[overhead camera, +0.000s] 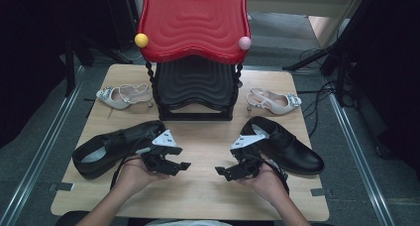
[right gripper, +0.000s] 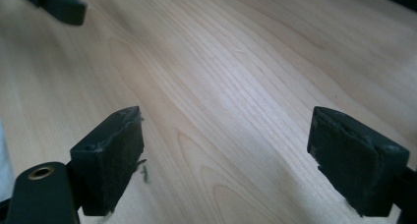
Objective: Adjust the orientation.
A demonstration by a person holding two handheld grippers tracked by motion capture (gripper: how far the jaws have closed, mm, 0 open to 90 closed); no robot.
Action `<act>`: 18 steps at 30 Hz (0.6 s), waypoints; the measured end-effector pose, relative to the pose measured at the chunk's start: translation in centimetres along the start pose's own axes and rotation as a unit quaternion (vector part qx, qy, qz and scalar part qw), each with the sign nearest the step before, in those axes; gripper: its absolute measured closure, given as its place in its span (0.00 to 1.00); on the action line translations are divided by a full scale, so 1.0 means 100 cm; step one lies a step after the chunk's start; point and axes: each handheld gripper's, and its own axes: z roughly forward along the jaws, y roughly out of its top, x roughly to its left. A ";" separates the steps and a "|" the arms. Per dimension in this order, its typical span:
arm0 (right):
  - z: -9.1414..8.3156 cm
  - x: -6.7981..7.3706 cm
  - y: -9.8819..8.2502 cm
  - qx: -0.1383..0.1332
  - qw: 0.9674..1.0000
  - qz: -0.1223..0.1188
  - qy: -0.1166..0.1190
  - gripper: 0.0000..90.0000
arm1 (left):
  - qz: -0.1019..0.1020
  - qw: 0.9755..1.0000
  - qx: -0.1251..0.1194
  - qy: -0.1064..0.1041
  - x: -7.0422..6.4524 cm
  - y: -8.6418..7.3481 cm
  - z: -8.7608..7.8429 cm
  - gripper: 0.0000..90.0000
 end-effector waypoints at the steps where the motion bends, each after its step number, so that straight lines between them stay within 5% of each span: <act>1: -0.002 0.002 0.001 -0.004 1.000 -0.010 -0.010 0.16 | -0.012 1.000 -0.002 -0.007 0.002 0.000 -0.002 0.43; 4: -0.005 0.007 0.004 -0.011 1.000 -0.022 -0.017 0.21 | -0.013 1.000 -0.002 -0.009 0.004 0.000 -0.006 0.50; 9: -0.012 0.007 0.009 -0.031 0.999 -0.024 -0.023 0.31 | -0.008 1.000 0.000 -0.003 0.006 0.000 -0.009 0.47; 11: -0.013 0.004 0.009 -0.029 0.999 -0.014 -0.014 0.35 | 0.010 1.000 -0.010 -0.006 0.004 0.001 -0.013 0.58; 13: -0.012 0.001 0.010 -0.023 1.000 0.001 0.000 0.40 | 0.028 0.999 -0.015 0.000 0.002 0.004 -0.015 0.56; 18: -0.010 -0.001 0.012 -0.026 1.000 -0.001 0.006 0.46 | 0.010 1.000 -0.011 -0.006 0.005 0.005 -0.018 0.58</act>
